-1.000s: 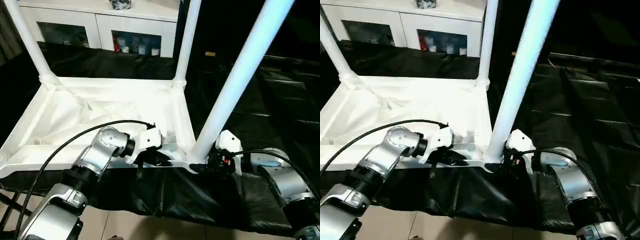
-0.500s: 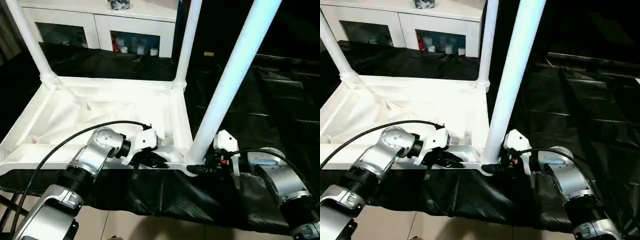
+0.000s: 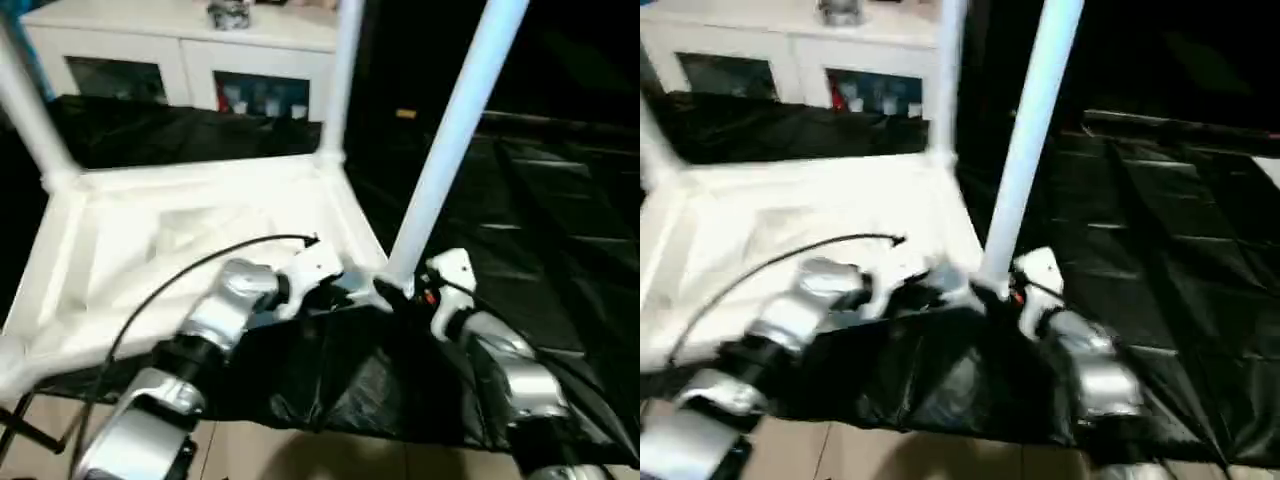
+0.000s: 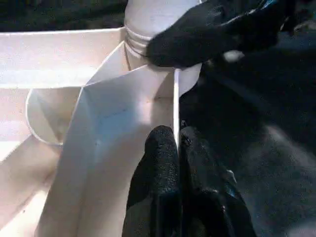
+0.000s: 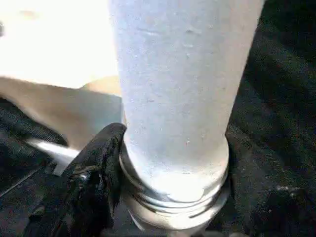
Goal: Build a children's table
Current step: Rotate leg to tighten
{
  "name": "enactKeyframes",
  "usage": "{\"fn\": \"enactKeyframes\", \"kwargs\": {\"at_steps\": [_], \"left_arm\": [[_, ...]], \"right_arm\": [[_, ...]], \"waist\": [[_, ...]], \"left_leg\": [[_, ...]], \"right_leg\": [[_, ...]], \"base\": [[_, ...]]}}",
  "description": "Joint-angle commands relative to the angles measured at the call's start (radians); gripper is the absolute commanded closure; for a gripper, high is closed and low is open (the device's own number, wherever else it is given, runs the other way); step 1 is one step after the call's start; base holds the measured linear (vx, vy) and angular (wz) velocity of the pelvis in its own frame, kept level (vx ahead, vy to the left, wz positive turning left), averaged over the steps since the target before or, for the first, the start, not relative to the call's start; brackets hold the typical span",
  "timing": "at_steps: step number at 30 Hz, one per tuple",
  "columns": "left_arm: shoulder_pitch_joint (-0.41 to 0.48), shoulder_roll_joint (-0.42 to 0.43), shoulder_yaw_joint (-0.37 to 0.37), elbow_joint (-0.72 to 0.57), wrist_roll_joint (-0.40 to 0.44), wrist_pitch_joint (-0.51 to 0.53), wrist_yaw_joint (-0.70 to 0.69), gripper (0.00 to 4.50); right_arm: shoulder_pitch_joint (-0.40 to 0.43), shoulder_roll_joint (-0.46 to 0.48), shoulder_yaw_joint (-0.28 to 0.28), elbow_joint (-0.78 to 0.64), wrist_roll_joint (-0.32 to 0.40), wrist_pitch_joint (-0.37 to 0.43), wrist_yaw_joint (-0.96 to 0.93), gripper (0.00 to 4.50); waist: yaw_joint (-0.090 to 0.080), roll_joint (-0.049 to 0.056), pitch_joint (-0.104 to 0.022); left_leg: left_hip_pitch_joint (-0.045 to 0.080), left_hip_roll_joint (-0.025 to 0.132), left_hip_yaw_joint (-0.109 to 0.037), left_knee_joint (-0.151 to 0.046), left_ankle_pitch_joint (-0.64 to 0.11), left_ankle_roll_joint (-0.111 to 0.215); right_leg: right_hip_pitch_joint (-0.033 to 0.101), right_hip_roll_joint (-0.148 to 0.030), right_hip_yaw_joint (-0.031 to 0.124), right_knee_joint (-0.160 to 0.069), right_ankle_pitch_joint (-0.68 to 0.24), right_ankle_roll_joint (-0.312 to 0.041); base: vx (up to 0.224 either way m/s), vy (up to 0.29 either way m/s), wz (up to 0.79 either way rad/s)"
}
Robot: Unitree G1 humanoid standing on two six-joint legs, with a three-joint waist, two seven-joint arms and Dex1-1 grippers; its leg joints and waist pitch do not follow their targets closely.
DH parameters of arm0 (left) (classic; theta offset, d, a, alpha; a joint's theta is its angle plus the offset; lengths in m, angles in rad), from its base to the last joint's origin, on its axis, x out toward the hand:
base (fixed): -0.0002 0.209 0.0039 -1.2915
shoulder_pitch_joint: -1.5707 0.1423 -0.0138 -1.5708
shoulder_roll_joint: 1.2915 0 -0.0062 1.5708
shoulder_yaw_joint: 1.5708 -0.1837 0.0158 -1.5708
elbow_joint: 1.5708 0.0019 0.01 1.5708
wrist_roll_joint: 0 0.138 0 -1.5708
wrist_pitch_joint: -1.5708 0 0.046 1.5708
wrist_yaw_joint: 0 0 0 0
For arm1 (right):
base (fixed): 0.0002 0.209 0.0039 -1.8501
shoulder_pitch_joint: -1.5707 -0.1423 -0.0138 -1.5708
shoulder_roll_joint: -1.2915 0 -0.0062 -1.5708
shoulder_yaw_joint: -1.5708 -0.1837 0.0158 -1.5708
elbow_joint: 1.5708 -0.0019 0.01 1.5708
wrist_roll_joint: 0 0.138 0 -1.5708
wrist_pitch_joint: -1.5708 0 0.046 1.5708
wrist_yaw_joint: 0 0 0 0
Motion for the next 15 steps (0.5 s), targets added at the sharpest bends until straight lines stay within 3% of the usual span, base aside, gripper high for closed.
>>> {"fn": "enactKeyframes", "kwargs": {"at_steps": [1,3,5,7,8,11,12,15], "left_arm": [[0.024,-0.112,-0.094,0.005,-0.016,-0.021,-0.016,4.50],[0.030,-0.110,-0.113,0.004,0.005,-0.027,-0.018,4.50],[0.031,-0.102,-0.102,0.004,0.005,-0.025,-0.020,4.50],[0.026,-0.084,-0.094,0.005,0.009,-0.035,-0.027,4.50],[0.025,-0.067,-0.087,0.003,0.004,-0.050,-0.040,4.50],[0.034,-0.040,-0.079,-0.014,-0.014,-0.074,-0.085,4.50],[0.039,-0.025,-0.078,-0.023,-0.023,-0.088,-0.112,4.50],[0.051,0.021,-0.074,-0.049,-0.043,-0.103,-0.182,4.50]], "right_arm": [[-0.034,0.102,0.069,0.025,0.023,0.021,-0.019,1.78],[-0.042,0.118,0.077,0.023,0.005,0.002,-0.040,1.78],[-0.039,0.113,0.064,0.012,0.011,-0.012,-0.033,1.22],[-0.031,0.099,0.049,-0.009,0.046,0.001,0.018,1.06],[-0.021,0.064,0.058,-0.023,0.043,-0.005,0.065,0.98],[-0.008,0.003,0.073,-0.041,0.040,-0.001,0.146,0.67],[-0.002,-0.027,0.082,-0.050,0.037,-0.001,0.184,0.67],[0.014,-0.113,0.104,-0.083,0.040,0.005,0.301,0.45]], "waist": [[-0.002,0.003,-0.033],[-0.004,0.005,-0.034],[-0.005,0.005,-0.034],[-0.006,0.005,-0.034],[-0.006,-0.002,-0.036],[0.001,0.000,-0.039],[0.007,-0.001,-0.040],[0.012,-0.002,-0.045]], "left_leg": [[-0.002,0.014,-0.003,-0.077,-0.339,-0.004],[-0.003,0.014,-0.004,-0.079,-0.347,-0.001],[-0.003,0.014,-0.004,-0.079,-0.359,0.001],[-0.003,0.015,-0.004,-0.080,-0.366,0.006],[-0.004,0.016,-0.003,-0.079,-0.362,0.013],[-0.006,0.016,0.001,-0.074,-0.299,0.030],[-0.003,0.017,0.004,-0.070,-0.272,0.044],[-0.010,0.015,0.008,-0.062,-0.176,0.083]], "right_leg": [[0.028,-0.037,0.027,-0.094,-0.373,-0.138],[0.028,-0.035,0.026,-0.093,-0.357,-0.137],[0.027,-0.035,0.027,-0.094,-0.349,-0.139],[0.029,-0.035,0.027,-0.094,-0.344,-0.143],[0.030,-0.036,0.026,-0.094,-0.336,-0.145],[0.035,-0.035,0.029,-0.086,-0.249,-0.168],[0.036,-0.036,0.030,-0.082,-0.200,-0.183],[0.047,-0.035,0.028,-0.065,-0.064,-0.215]], "base": [[0.000,0.000,0.00],[0.000,0.000,0.00],[0.000,0.000,0.00],[0.000,0.000,0.00],[0.000,0.000,0.00],[0.000,0.000,0.00],[0.000,0.000,0.00],[0.000,0.000,0.00]]}}
